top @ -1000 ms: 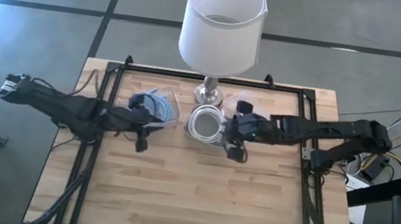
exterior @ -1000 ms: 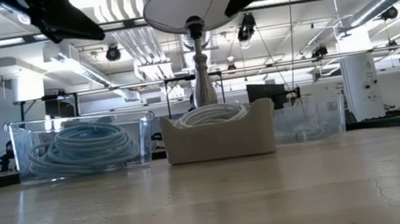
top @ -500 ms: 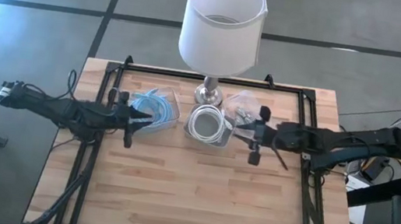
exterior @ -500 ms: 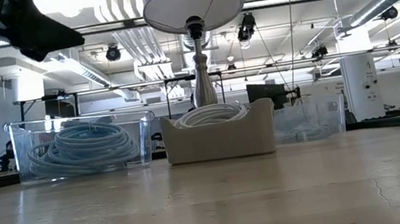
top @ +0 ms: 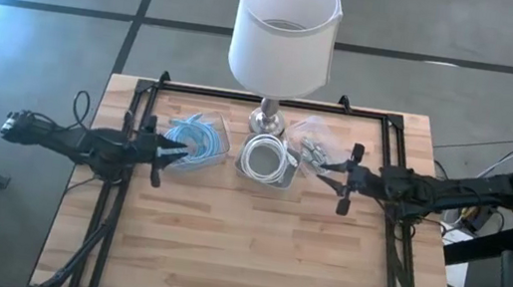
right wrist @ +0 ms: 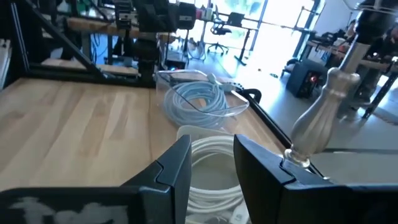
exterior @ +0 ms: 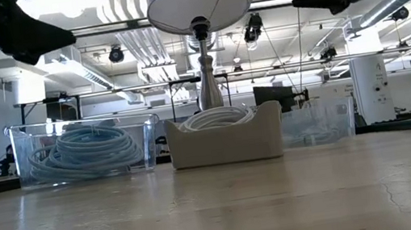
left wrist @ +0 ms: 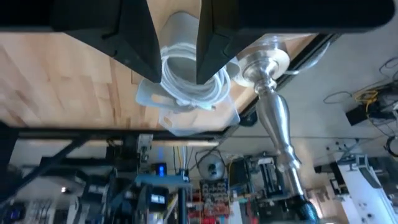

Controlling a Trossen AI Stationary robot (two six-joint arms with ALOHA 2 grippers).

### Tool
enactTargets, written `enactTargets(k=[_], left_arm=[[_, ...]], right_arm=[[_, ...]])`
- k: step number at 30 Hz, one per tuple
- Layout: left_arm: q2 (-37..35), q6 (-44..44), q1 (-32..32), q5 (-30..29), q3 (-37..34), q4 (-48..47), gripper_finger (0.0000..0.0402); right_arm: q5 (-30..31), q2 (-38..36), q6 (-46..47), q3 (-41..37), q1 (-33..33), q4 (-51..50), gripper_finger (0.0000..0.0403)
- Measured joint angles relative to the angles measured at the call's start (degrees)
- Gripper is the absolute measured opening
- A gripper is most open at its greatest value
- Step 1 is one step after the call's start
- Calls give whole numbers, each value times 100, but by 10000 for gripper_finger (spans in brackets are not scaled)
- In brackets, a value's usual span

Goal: Pick & Place USB Port
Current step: Return to Home Position

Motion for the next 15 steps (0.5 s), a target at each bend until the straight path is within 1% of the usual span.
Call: enactTargets(k=[7, 15], left_arm=[[-323, 277, 0, 6, -144, 47, 104], [-921, 246, 4, 19, -705, 57, 104]], right_arm=[[0, -770, 108, -594, 1, 89, 107], [5, -1495, 287, -1141, 1, 229, 100]])
